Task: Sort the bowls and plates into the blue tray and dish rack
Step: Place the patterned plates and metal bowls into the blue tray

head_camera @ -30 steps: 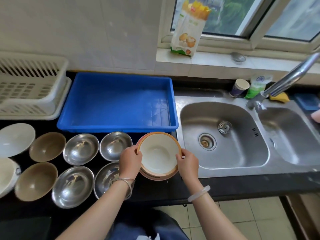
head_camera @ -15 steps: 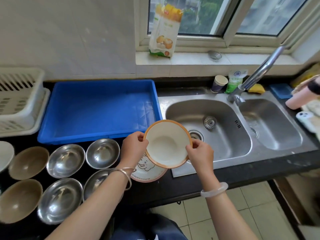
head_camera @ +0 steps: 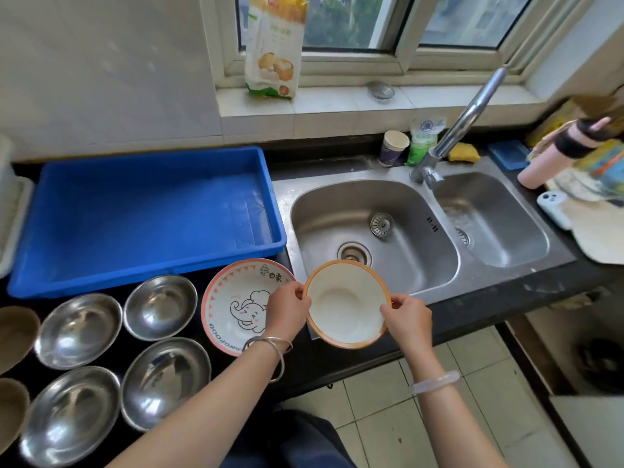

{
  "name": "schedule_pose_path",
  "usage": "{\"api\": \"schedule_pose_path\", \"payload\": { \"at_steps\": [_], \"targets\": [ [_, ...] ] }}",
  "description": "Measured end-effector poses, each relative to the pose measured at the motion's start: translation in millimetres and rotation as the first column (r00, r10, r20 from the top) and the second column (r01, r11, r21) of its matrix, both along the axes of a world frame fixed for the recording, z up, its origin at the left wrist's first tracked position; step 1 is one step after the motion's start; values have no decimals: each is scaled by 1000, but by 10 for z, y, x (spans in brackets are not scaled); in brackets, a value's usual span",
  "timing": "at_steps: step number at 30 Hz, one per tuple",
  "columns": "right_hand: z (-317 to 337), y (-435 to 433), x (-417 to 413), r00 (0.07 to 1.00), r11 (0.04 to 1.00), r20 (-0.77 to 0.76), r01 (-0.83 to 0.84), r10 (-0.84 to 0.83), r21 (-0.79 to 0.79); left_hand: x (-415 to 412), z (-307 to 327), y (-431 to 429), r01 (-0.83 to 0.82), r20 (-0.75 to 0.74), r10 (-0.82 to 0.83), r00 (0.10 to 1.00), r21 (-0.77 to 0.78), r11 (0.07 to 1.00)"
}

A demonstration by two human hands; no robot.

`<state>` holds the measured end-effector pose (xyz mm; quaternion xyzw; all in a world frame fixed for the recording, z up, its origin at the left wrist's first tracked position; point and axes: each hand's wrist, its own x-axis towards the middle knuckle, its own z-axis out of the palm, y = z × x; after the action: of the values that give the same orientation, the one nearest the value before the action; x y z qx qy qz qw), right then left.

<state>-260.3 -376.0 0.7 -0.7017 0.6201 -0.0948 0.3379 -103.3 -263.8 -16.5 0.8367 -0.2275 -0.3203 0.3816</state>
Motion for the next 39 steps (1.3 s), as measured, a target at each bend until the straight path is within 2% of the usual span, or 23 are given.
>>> {"api": "schedule_pose_path", "payload": {
  "at_steps": [12, 19, 24, 26, 28, 30, 33, 36, 39],
  "targets": [
    [-277, -61, -87, 1000, 997, -6, 0, 0, 77, -74, -169, -21, 6, 14, -7, 1000, 69, 998],
    [-292, -87, -102, 999, 993, 15, -38, 36, 112, -99, -188, 9, 2, -7, -2, 1000, 6, 1000],
    [-156, -127, -34, 986, 992, -111, -126, 127, 15, -19, -145, 108, -41, -55, 40, 998, -18, 999],
    [-74, -145, 48, 974, 978, -138, -192, 180, -78, 57, -120, 198, -76, -2, 76, 997, -16, 997],
    [11, -136, 215, 960, 953, -78, -278, 270, -123, 156, -96, 316, -113, 80, 112, 990, 2, 994],
    [59, -89, 459, 922, 912, -38, -388, 386, -134, 271, -83, 452, -155, 180, 145, 973, 45, 987],
    [56, 28, 879, 837, 831, -77, -548, 542, -97, 424, -62, 662, -246, 267, 203, 942, 140, 959],
    [-6, 127, 1234, 719, 733, -182, -680, 670, 15, 501, -53, 851, -323, 282, 259, 924, 207, 924],
    [-93, 158, 1482, 563, 617, -304, -777, 769, 122, 543, -97, 960, -333, 205, 293, 934, 200, 921]
  ]
}}
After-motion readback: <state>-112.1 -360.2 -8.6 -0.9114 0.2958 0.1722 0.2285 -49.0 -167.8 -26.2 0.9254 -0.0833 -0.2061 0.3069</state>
